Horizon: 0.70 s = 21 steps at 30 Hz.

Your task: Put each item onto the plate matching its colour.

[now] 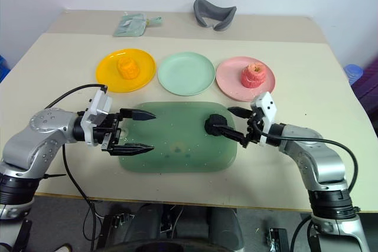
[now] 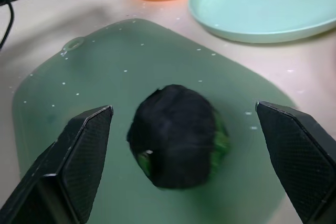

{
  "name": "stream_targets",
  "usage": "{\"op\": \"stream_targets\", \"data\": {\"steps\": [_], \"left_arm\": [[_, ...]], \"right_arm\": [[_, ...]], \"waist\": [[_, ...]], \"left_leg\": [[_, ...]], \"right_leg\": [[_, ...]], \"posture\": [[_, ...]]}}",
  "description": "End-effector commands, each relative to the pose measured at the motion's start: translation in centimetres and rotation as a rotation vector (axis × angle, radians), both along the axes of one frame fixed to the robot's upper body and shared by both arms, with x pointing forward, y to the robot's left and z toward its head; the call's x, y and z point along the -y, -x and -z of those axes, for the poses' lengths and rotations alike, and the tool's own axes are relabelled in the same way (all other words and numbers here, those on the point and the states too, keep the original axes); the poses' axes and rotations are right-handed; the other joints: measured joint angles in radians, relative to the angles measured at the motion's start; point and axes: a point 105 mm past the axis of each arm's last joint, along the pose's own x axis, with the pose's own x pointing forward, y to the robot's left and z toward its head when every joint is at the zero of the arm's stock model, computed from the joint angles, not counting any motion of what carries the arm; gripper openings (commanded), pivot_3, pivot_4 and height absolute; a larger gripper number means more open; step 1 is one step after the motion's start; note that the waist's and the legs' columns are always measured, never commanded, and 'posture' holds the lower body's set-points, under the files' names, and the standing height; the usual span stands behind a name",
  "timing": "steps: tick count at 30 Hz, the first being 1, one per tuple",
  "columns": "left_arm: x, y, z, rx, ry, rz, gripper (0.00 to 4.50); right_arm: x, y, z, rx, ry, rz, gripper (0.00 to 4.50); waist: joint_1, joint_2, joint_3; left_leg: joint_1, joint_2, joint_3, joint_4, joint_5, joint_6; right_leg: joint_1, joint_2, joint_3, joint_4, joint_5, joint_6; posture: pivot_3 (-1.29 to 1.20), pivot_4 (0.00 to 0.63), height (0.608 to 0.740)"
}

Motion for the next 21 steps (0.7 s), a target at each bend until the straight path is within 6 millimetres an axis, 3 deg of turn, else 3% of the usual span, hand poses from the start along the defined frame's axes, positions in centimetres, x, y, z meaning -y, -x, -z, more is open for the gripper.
{"op": "stream_targets", "data": {"steps": [1,5,8,10,16,21], "left_arm": [[-0.2,-0.1,-1.0,0.047,0.005,-0.008,4.5],[-0.6,-0.2,-0.6,0.047,0.0,-0.03,4.5],[-0.8,-0.3,-0.4,0.045,0.006,-0.052,4.5],[-0.9,-0.4,-0.3,0.047,0.011,-0.076,4.5],[-1.3,-0.9,0.2,0.04,0.066,-0.195,4.5],[-1.8,-3.5,0.4,0.113,0.102,-0.433,4.5]], "right_arm": [[-0.4,0.0,0.8,0.009,0.005,-0.017,4.45],[-0.8,-0.1,1.4,0.001,0.001,-0.03,4.45],[-0.9,-0.4,1.5,0.007,-0.002,-0.021,3.56],[-0.9,-0.7,1.4,0.029,0.006,-0.012,2.64],[-1.9,-1.6,-1.1,0.118,-0.022,-0.021,2.64],[-5.6,-6.0,-5.2,0.303,-0.081,0.051,2.64]], "waist": [[0.0,0.0,0.0],[-0.001,0.0,0.0],[-0.001,0.0,0.0],[-0.001,0.0,0.0],[-0.001,0.0,0.0],[-0.009,0.0,0.0]], "left_leg": [[0.0,0.0,0.0,0.0,0.0,0.0],[0.0,0.0,0.0,0.0,0.0,0.0],[0.0,0.0,0.0,0.0,0.0,0.0],[0.0,0.0,0.0,0.0,0.0,0.0],[0.0,0.0,0.0,0.0,0.0,0.0],[0.0,0.001,0.0,0.001,0.0,0.0]], "right_leg": [[0.0,0.0,0.0,0.0,0.0,0.0],[0.0,0.0,0.0,0.0,0.0,0.0],[0.0,0.0,0.0,0.0,0.0,0.0],[0.0,0.0,0.0,0.0,0.0,0.0],[0.0,0.0,0.0,0.0,0.0,0.0],[-0.001,0.001,0.0,0.001,0.0,0.0]], "posture": [[0.0,0.15,0.74],[0.0,0.15,0.74],[0.0,0.15,0.74],[0.0,0.15,0.74],[0.0,0.15,0.74],[0.0,0.15,0.74]]}}
